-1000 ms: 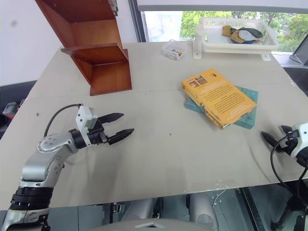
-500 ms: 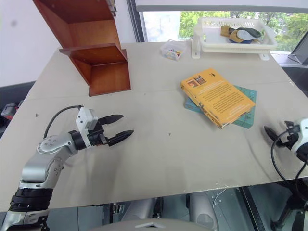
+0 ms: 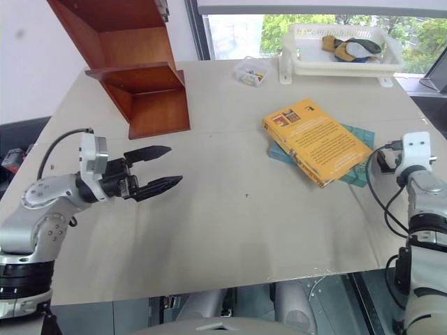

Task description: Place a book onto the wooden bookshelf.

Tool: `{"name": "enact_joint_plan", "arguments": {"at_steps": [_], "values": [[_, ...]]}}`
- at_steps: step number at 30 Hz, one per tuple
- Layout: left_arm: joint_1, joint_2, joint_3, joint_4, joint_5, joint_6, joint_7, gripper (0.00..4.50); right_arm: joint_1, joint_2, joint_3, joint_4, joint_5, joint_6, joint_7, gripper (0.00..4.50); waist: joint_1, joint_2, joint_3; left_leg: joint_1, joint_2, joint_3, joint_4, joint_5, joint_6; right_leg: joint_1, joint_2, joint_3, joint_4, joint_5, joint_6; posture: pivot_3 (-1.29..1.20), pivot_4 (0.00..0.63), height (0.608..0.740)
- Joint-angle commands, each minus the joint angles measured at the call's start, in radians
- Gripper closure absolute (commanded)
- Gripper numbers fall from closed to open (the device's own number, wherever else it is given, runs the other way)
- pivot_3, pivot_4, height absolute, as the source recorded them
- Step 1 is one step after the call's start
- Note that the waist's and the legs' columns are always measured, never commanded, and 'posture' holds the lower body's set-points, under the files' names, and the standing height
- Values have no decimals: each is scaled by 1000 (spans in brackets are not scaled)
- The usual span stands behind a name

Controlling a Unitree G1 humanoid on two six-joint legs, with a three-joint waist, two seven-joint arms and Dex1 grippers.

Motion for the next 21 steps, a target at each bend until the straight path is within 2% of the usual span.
{"name": "enact_joint_plan", "arguments": {"at_steps": [1, 6, 10, 17, 21], "values": [[42, 36, 56, -72, -40, 0, -35, 45, -53, -12, -12, 61, 3, -38, -27, 0, 0, 0, 0, -1, 0, 0, -1, 1, -2, -1, 0, 0, 0, 0, 0, 0, 150, 740], [71, 40, 72, -98, -48, -2, -24, 45, -93, 8, -11, 123, 17, -64, 24, 0, -1, 0, 0, -1, 0, -1, -3, 1, -1, -1, 0, 0, -2, 0, 0, 0, 150, 740], [82, 34, 60, -106, -40, -7, -14, 45, -105, 46, -14, 138, 43, -100, 139, 0, -9, 0, 0, 0, 0, 0, -3, -1, 1, -1, 1, 0, -2, 0, 0, 0, 150, 740], [81, 40, 57, -100, -35, -10, -7, 45, -65, 107, 19, 84, 74, -125, 420, 0, -30, 0, 0, 2, 1, 2, -3, -1, 1, -1, 2, 1, 0, 2, 4, 0, 150, 740], [92, 42, 62, -102, -34, -10, -8, 45, 28, 136, 51, -48, 109, -102, 599, 0, -26, -1, 0, 3, 2, 1, -3, -1, 1, 0, 2, 1, 1, 2, 4, 0, 150, 740]]}}
